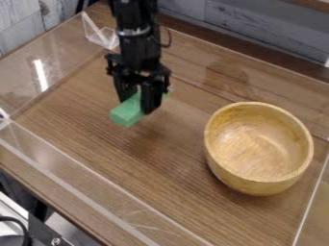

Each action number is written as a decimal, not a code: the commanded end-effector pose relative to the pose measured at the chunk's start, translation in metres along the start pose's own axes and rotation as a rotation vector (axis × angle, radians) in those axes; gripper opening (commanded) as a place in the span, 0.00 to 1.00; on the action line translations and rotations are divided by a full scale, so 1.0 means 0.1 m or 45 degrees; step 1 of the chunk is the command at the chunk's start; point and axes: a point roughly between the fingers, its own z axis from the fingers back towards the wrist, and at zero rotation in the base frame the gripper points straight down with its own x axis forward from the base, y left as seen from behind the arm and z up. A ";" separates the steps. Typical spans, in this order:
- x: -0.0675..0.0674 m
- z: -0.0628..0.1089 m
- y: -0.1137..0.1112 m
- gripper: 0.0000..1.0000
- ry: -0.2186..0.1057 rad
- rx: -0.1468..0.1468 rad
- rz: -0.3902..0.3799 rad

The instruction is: Put the green block in the brown bowl

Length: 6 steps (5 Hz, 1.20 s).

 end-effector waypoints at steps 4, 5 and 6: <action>0.18 0.76 -0.28 0.00 -0.310 0.068 -0.036; 0.23 0.66 -0.28 0.00 -0.341 0.083 -0.076; 0.31 0.58 -0.24 0.00 -0.369 0.095 -0.096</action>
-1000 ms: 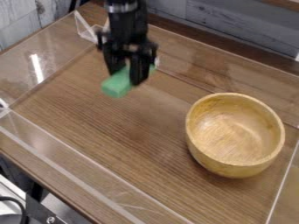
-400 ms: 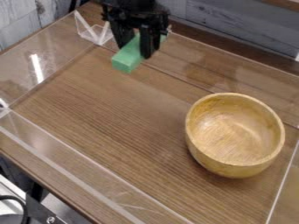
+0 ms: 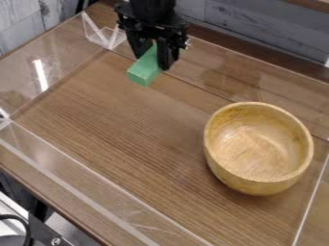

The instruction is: Put the green block in the brown bowl

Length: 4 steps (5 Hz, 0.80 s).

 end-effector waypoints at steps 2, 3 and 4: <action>0.17 -0.01 0.15 0.00 -0.099 0.036 -0.023; 0.18 -0.02 0.20 0.00 -0.120 0.041 -0.026; 0.09 0.07 -0.23 0.00 -0.127 0.014 -0.096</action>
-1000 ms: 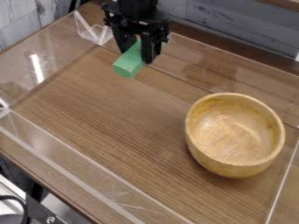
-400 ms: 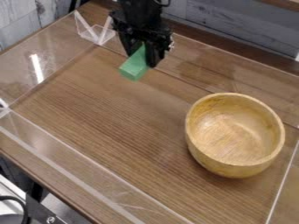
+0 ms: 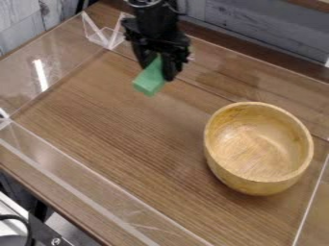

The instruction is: Put the green block in the brown bowl

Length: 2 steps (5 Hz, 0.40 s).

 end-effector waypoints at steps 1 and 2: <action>0.04 0.24 -0.46 0.00 -0.074 -0.013 -0.088; -0.03 0.26 -0.98 0.00 -0.075 -0.052 -0.187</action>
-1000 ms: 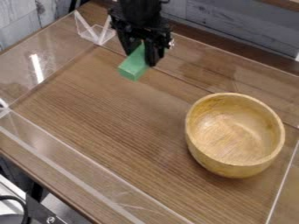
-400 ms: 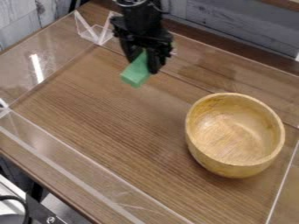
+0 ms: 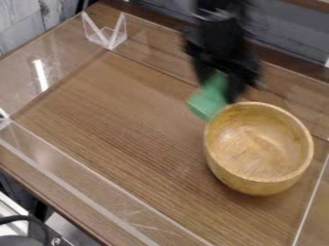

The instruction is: Put the green block in the brown bowl

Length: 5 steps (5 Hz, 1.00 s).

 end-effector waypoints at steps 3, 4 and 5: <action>0.15 0.18 -0.40 0.00 -0.119 0.028 0.048; 0.22 0.36 -0.20 0.00 -0.147 0.044 0.139; 0.21 0.57 -0.08 0.00 -0.177 0.072 0.206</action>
